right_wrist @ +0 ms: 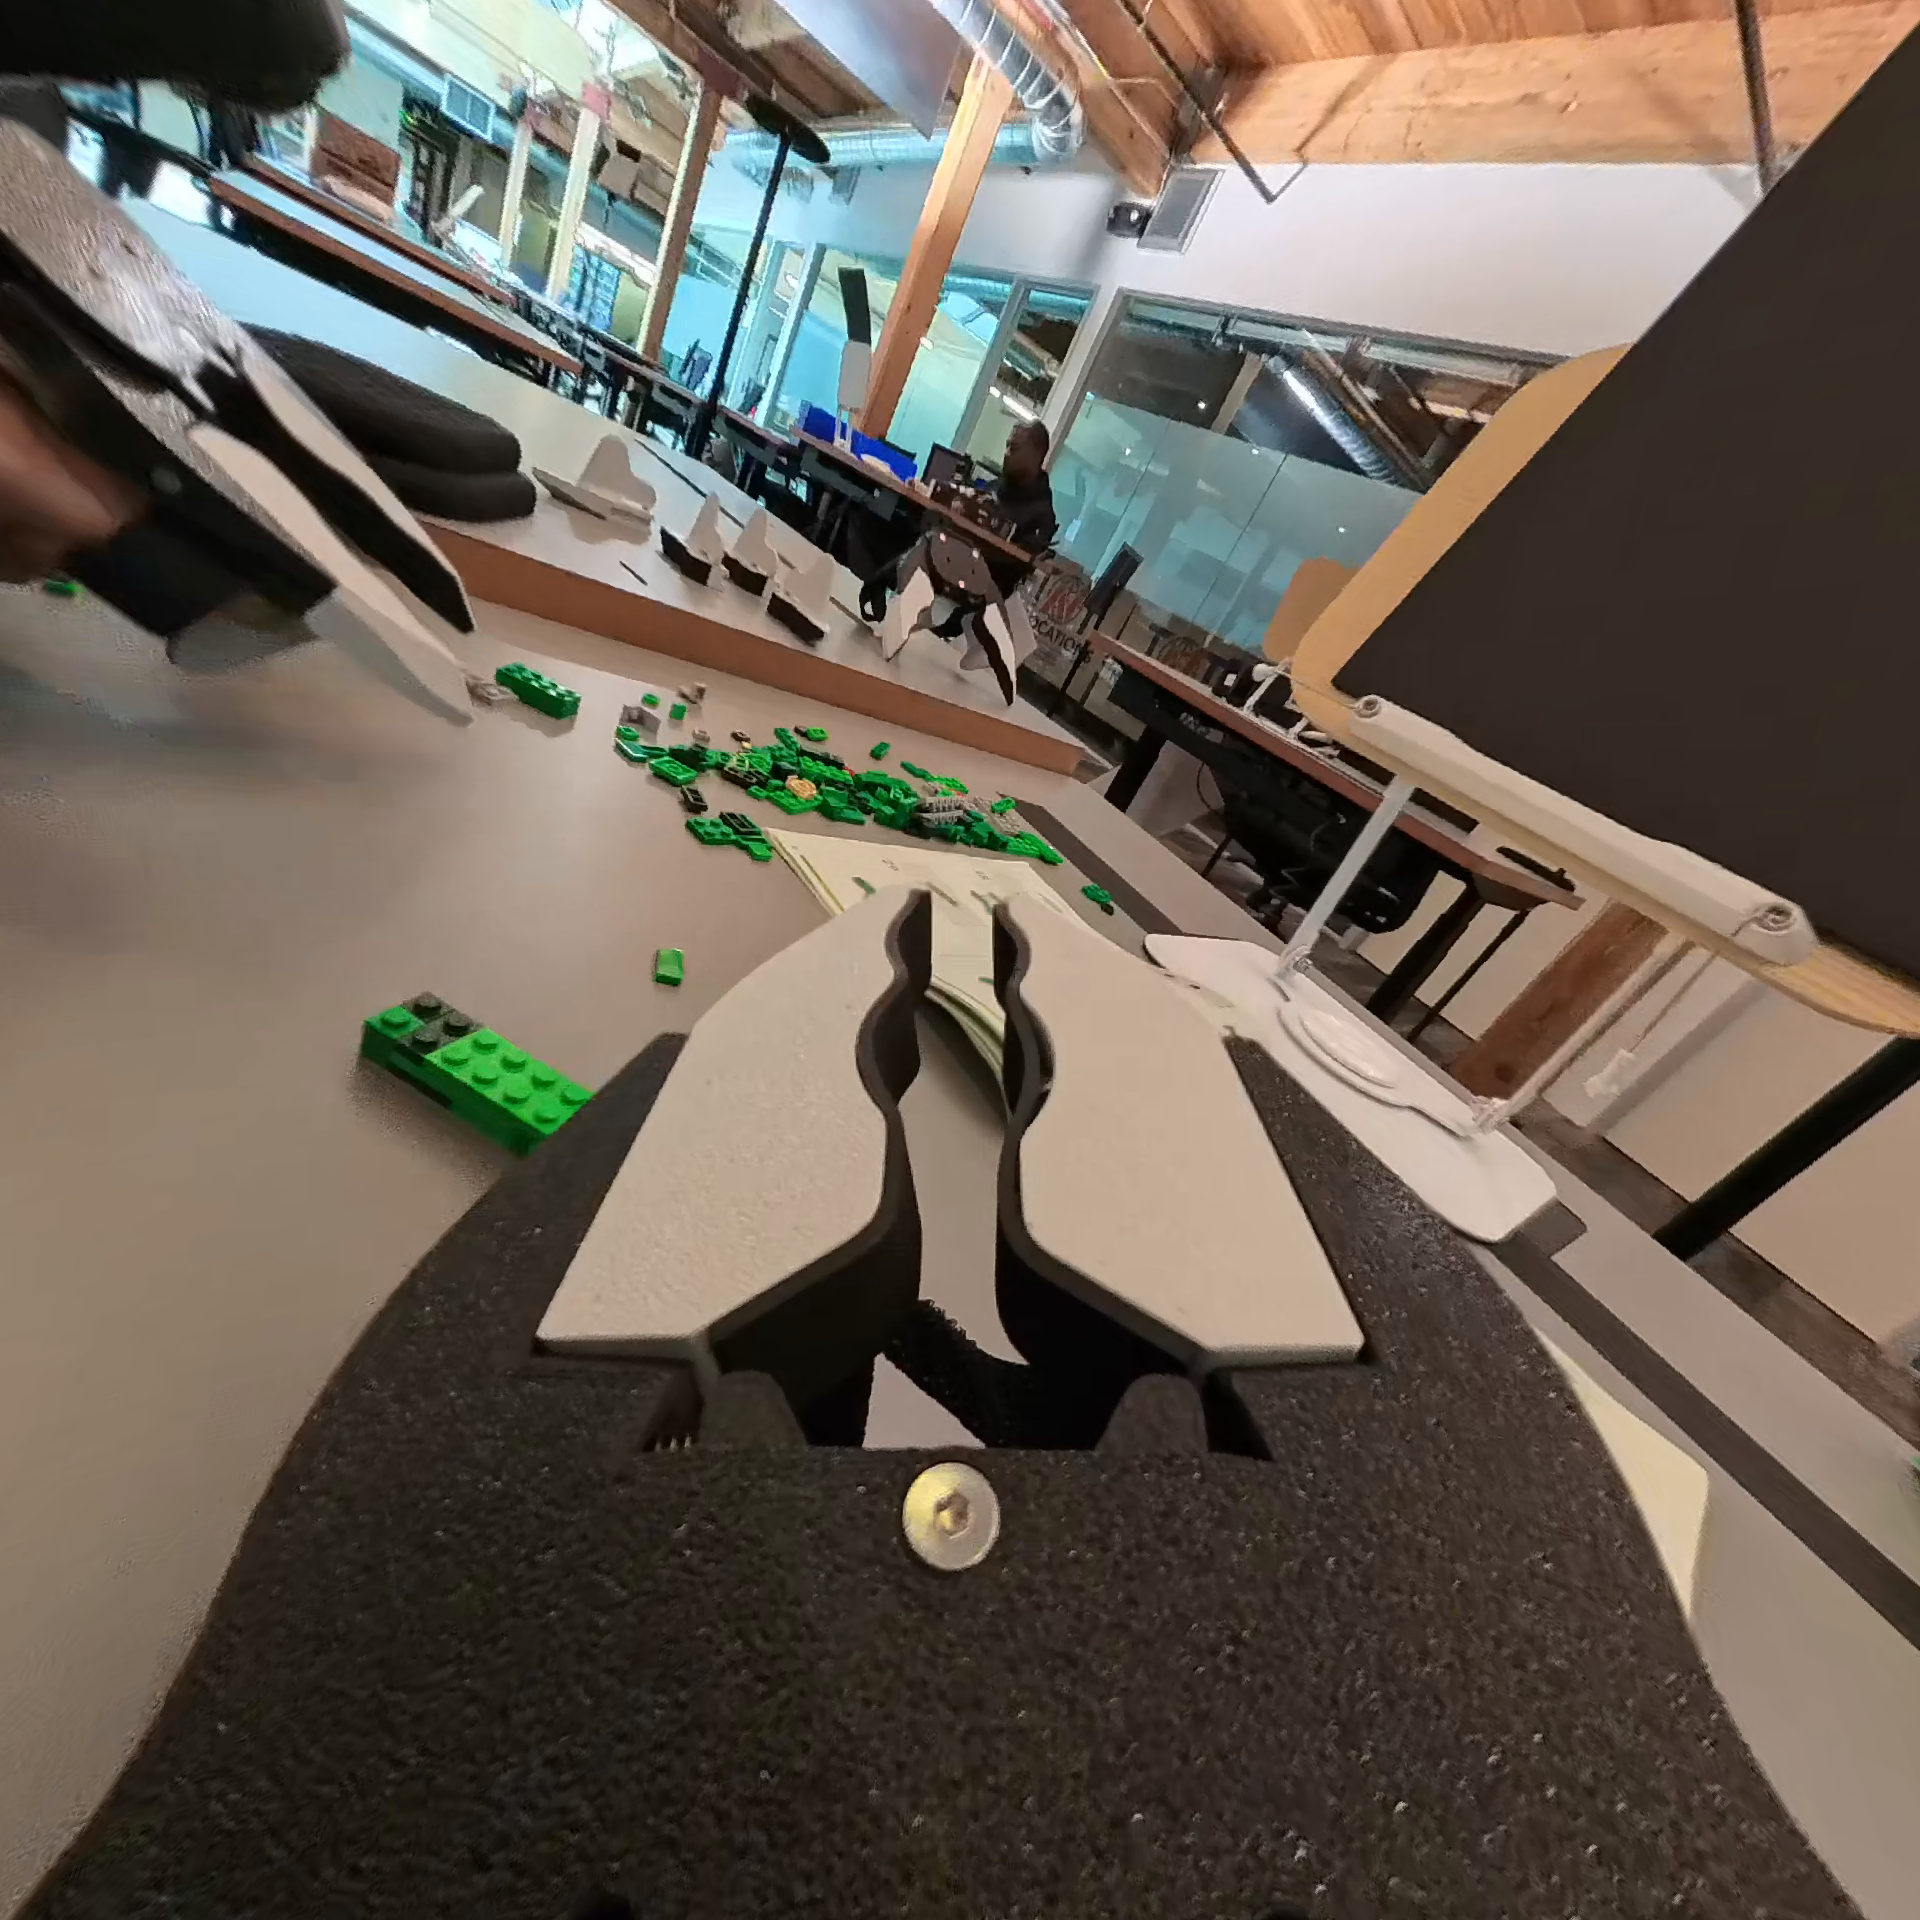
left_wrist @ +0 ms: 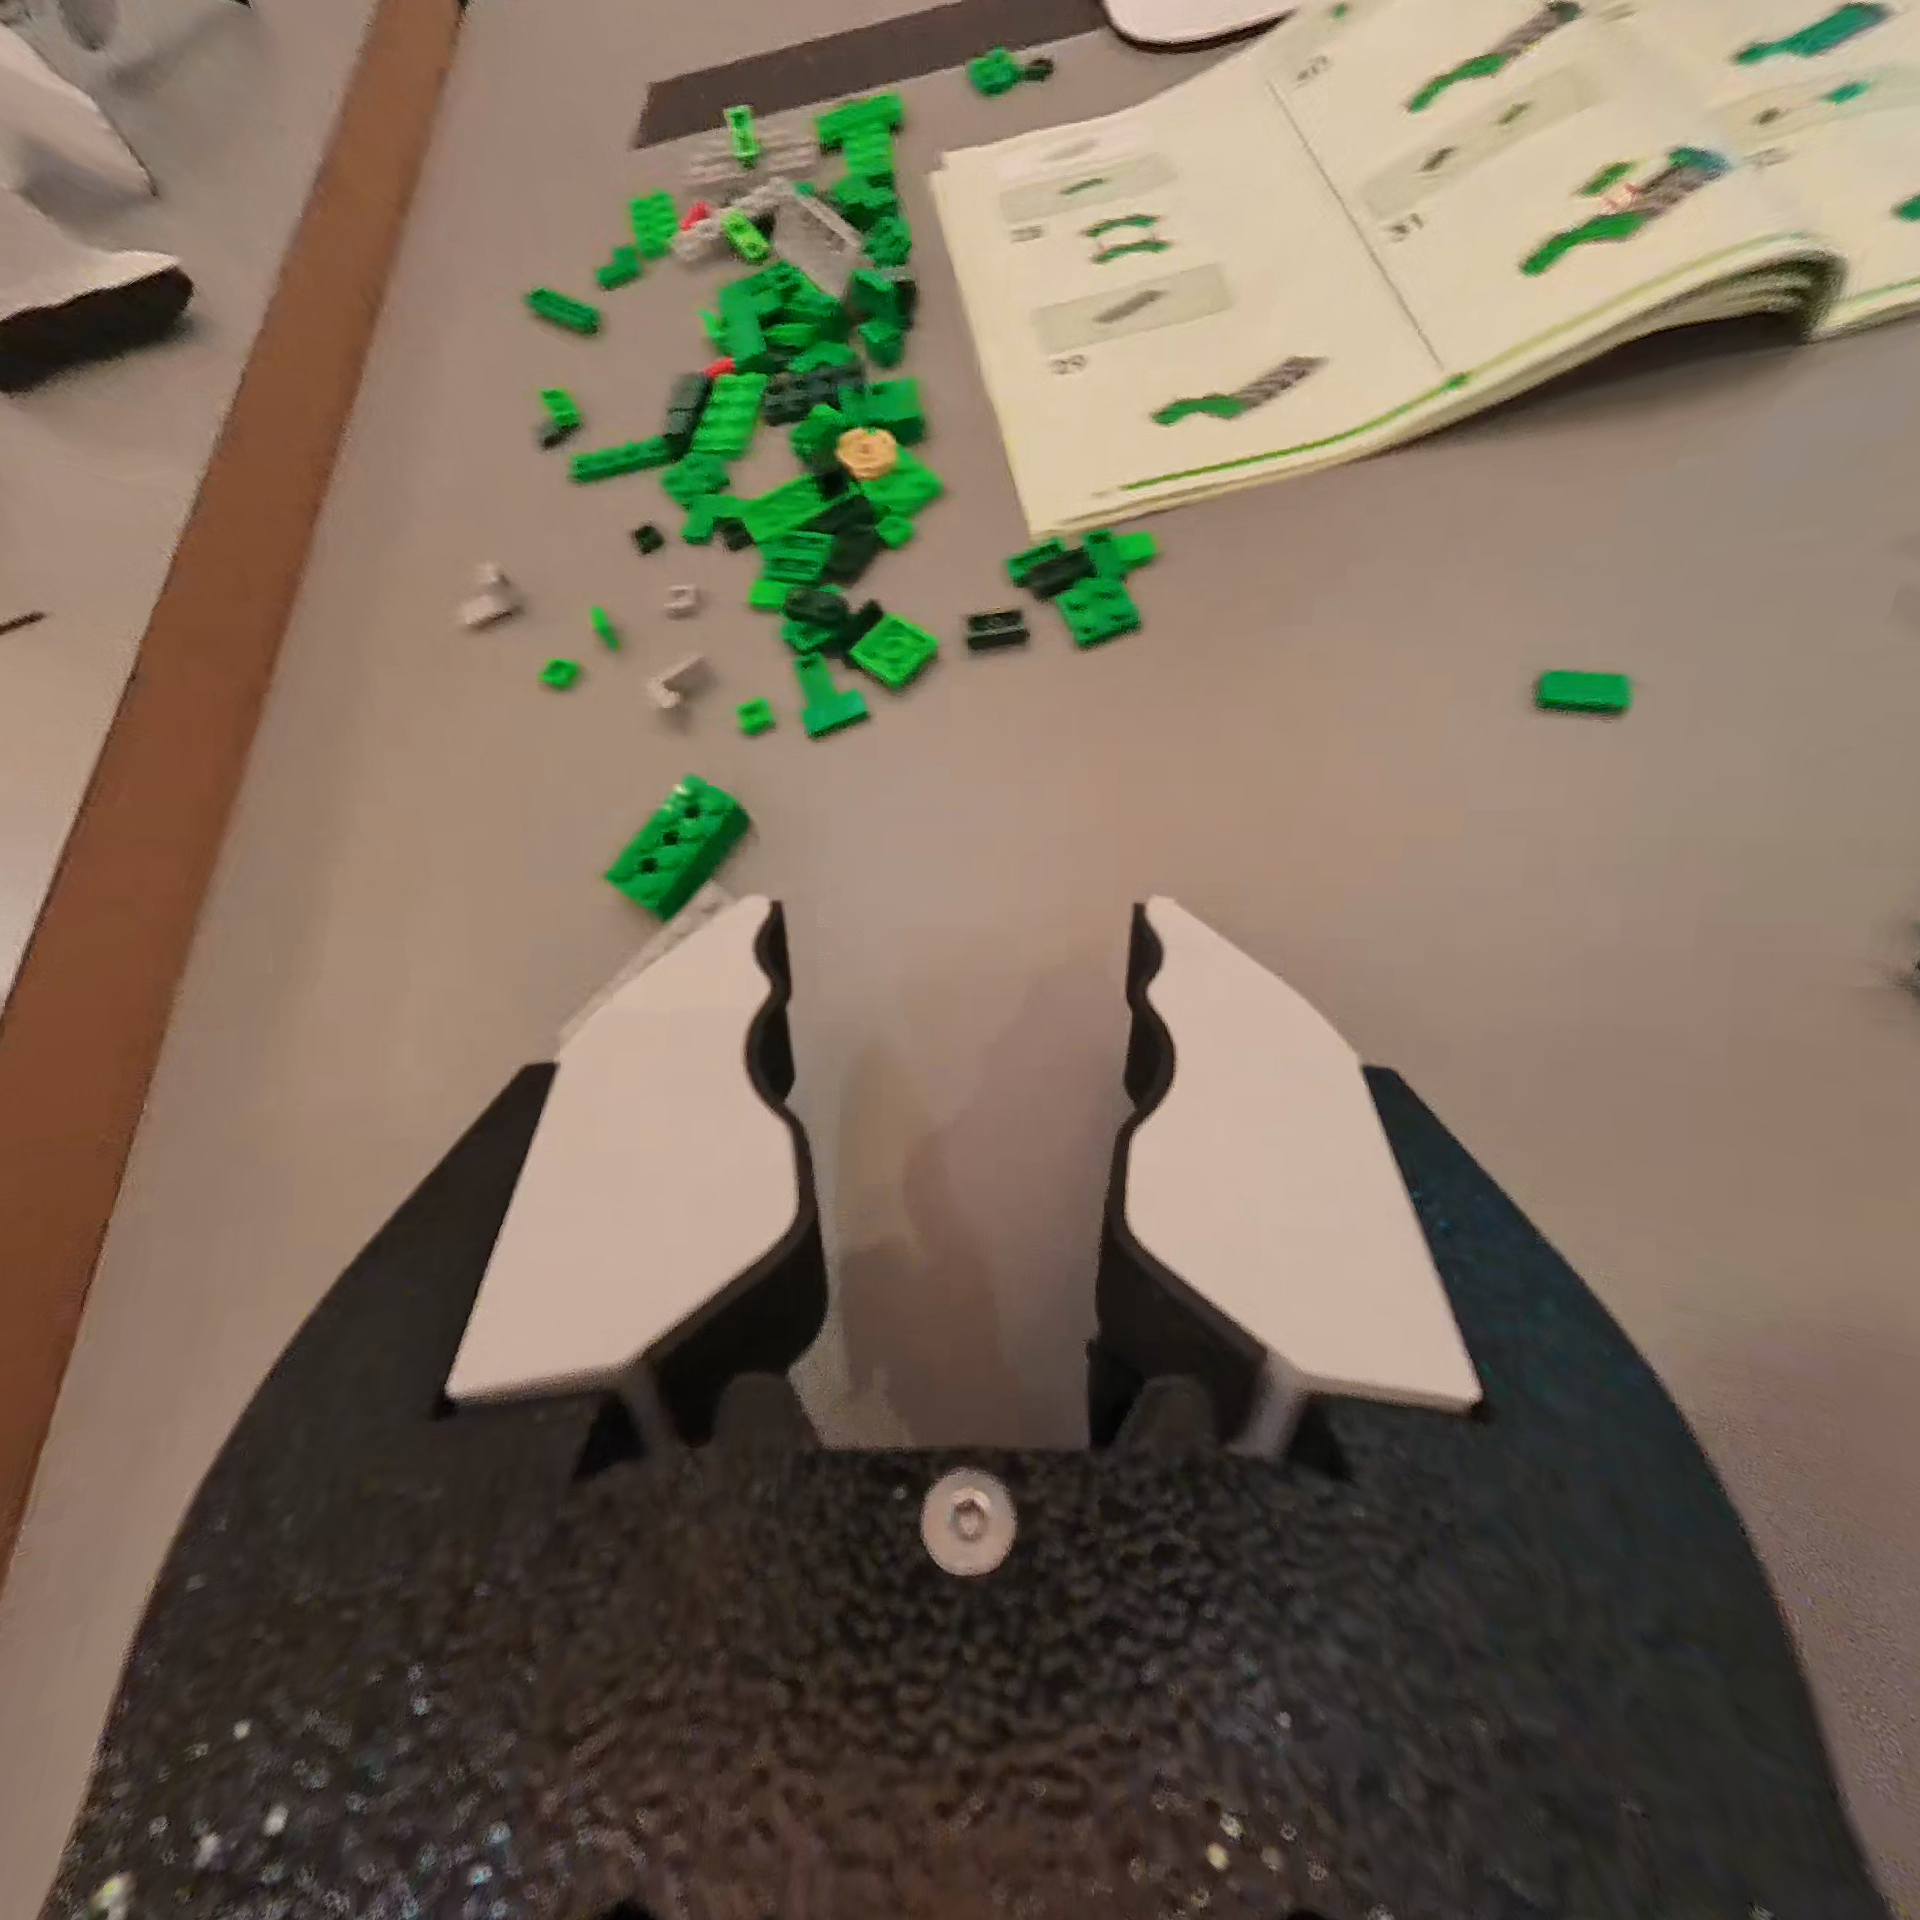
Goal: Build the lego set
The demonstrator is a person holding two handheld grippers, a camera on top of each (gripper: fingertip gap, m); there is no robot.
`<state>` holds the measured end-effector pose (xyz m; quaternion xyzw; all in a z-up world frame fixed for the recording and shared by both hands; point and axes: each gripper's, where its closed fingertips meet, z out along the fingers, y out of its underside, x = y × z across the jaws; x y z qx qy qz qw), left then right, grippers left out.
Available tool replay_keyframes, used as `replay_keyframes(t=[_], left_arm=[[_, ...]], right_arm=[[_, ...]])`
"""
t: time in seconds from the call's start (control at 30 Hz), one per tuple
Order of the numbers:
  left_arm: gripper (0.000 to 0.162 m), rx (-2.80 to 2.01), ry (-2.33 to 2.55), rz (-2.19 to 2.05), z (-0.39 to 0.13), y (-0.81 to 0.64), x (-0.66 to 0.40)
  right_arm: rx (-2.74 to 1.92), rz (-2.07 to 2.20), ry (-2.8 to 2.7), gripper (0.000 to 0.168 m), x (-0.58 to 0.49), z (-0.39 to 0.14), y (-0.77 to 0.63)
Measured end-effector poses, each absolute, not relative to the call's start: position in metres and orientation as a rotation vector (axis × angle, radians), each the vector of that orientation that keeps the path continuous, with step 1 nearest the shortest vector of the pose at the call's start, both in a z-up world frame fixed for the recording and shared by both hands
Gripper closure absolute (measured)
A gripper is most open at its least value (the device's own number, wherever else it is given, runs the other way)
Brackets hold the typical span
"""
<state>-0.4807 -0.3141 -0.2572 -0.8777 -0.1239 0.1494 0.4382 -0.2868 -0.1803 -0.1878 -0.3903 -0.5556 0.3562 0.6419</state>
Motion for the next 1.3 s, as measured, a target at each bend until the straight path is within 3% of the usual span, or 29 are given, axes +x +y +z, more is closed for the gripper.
replay_keyframes(t=[0.1, 0.23, 0.4, 0.6, 1.3], left_arm=[[0.112, -2.150, -0.333, 0.288, -0.251, -0.312, -0.493], [0.108, -2.086, -0.418, 0.496, -0.241, -0.314, -0.535], [0.115, -1.658, -0.614, 0.613, -0.193, -0.315, -0.587], [0.125, -1.553, -0.534, 0.656, -0.174, -0.302, -0.620], [0.144, -1.494, -0.230, 0.573, -0.178, -0.266, -0.603]], right_arm=[[-0.870, 0.794, -1.270, 0.158, -0.291, -0.187, -0.180], [-0.840, 0.806, -1.273, 0.158, -0.292, -0.185, -0.183], [-0.800, 0.852, -1.290, 0.159, -0.290, -0.182, -0.192], [-0.757, 0.751, -1.318, 0.164, -0.302, -0.186, -0.180], [-0.897, 0.741, -1.276, 0.164, -0.308, -0.187, -0.159]])
